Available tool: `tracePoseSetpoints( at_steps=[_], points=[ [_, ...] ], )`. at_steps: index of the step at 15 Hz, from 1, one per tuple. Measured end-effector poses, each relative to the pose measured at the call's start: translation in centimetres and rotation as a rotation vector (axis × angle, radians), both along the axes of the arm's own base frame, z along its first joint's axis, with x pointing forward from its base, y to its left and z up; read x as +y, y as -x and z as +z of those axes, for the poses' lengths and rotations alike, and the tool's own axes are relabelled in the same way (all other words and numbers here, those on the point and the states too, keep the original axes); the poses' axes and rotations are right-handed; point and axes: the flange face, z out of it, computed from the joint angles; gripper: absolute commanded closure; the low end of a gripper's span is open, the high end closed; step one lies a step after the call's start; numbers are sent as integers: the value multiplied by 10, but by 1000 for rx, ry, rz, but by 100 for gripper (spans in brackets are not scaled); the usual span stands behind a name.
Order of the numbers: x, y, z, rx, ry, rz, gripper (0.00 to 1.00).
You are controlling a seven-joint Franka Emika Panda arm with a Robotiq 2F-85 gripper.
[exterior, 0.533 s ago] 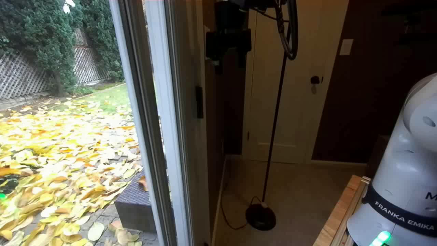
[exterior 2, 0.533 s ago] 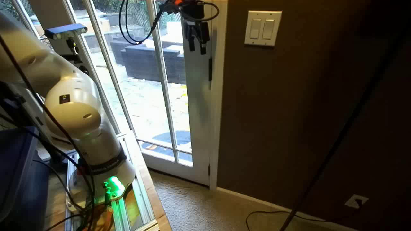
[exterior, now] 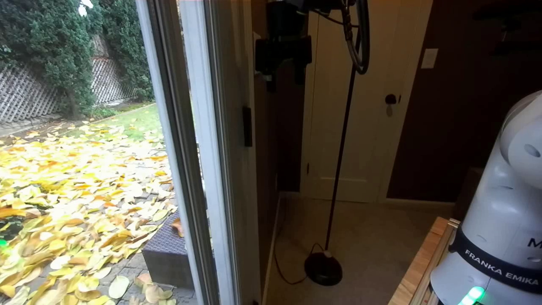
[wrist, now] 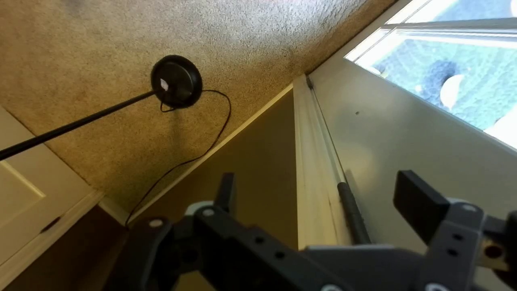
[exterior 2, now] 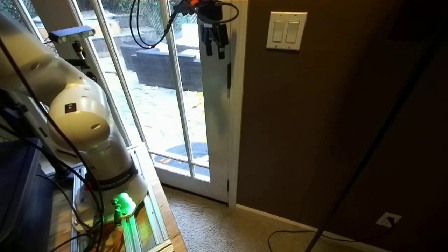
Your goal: Turn off the light switch on the left.
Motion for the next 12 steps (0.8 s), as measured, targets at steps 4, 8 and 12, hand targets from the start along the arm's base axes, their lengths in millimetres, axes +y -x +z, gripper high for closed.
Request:
tracePoseSetpoints(
  at_steps=[4, 8, 12],
  points=[
    [-5, 1, 3, 9, -7, 58, 0],
    [-46, 6, 22, 26, -35, 240, 0],
    [-113, 11, 58, -21, -72, 440, 34]
  ],
)
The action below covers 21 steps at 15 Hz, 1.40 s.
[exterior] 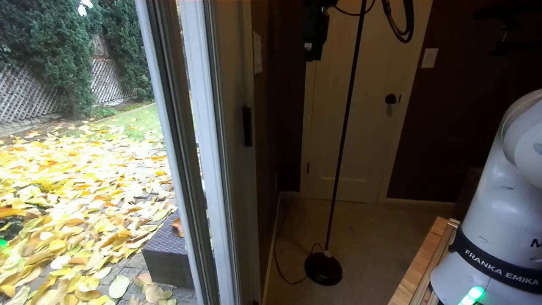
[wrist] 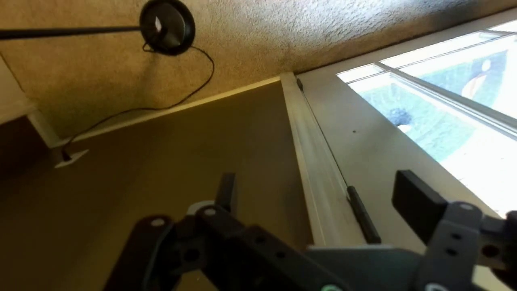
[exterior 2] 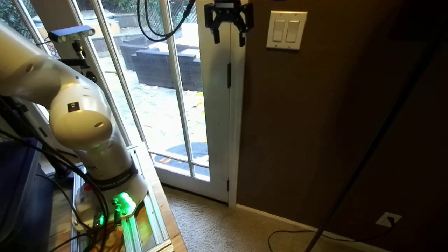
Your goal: Turn off the light switch on the left.
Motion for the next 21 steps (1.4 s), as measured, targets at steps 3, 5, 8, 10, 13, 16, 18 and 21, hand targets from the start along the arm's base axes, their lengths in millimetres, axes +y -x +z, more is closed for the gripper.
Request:
tracePoseSetpoints(
  at_steps=[3, 5, 8, 10, 13, 16, 18, 21],
  points=[
    [-48, 1, 31, -70, -28, 119, 56],
    [-69, 1, 46, -112, -62, 189, 70],
    [-81, -7, 52, -152, -149, 291, 91],
    [-78, -18, 47, -160, -212, 330, 100],
    [-71, -41, 37, -177, -279, 330, 100],
    [-70, -65, 32, -225, -298, 300, 100],
    [-72, -75, 33, -255, -295, 282, 100],
    [-77, -88, 30, -287, -279, 257, 100]
  ],
)
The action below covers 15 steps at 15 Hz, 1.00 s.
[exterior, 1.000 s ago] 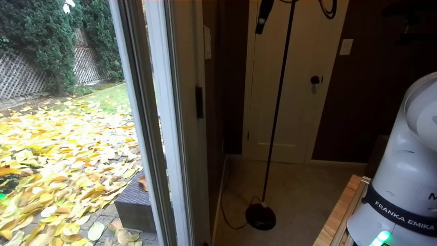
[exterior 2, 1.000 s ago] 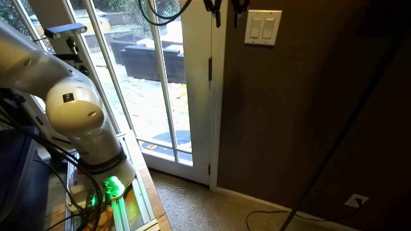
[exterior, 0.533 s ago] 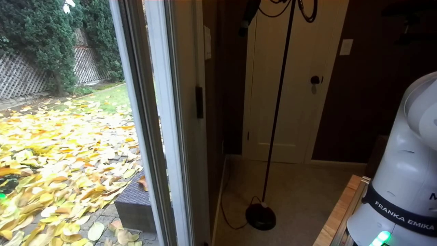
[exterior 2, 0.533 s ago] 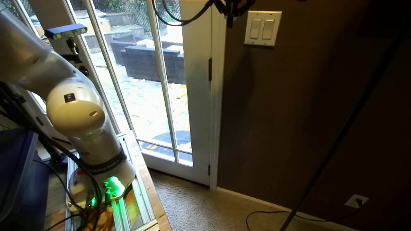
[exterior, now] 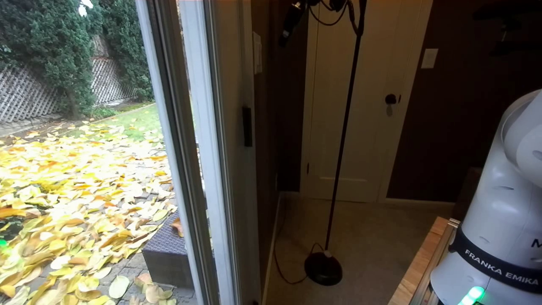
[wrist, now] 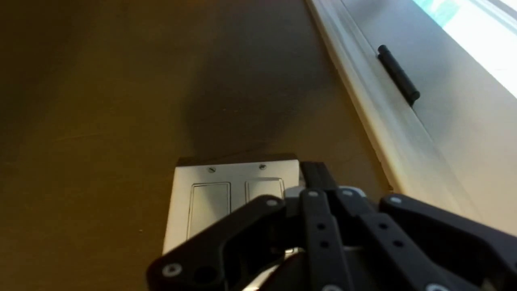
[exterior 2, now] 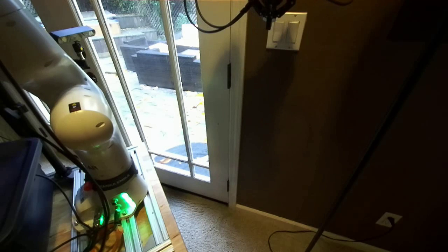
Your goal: Turn off the light switch on the left.
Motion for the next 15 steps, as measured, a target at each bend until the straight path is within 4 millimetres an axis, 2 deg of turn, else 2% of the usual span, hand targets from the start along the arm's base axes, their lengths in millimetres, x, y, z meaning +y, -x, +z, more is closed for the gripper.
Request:
tracePoseSetpoints(
  at_steps=[8, 15],
  points=[
    [15, -36, -31, -20, -8, -42, 100],
    [20, -50, -38, -49, -39, -78, 100]
  ],
)
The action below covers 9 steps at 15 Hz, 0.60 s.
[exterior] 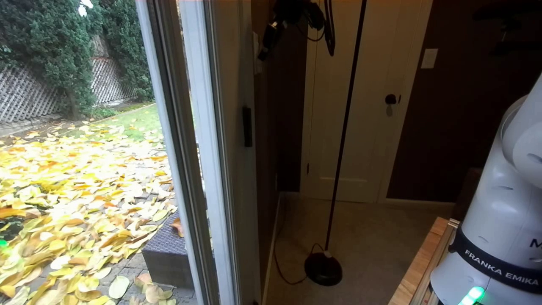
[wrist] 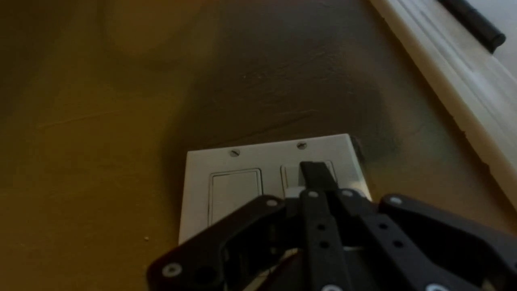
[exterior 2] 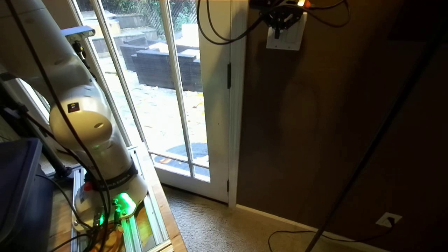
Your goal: Turn off the light switch on the left.
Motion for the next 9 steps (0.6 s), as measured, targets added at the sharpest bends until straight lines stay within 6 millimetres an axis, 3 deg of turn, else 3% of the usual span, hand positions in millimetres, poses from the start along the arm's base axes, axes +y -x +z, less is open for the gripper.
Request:
tracePoseSetpoints(
  at_steps=[9],
  points=[
    [3, 8, 22, -40, -7, 0, 100]
  ],
)
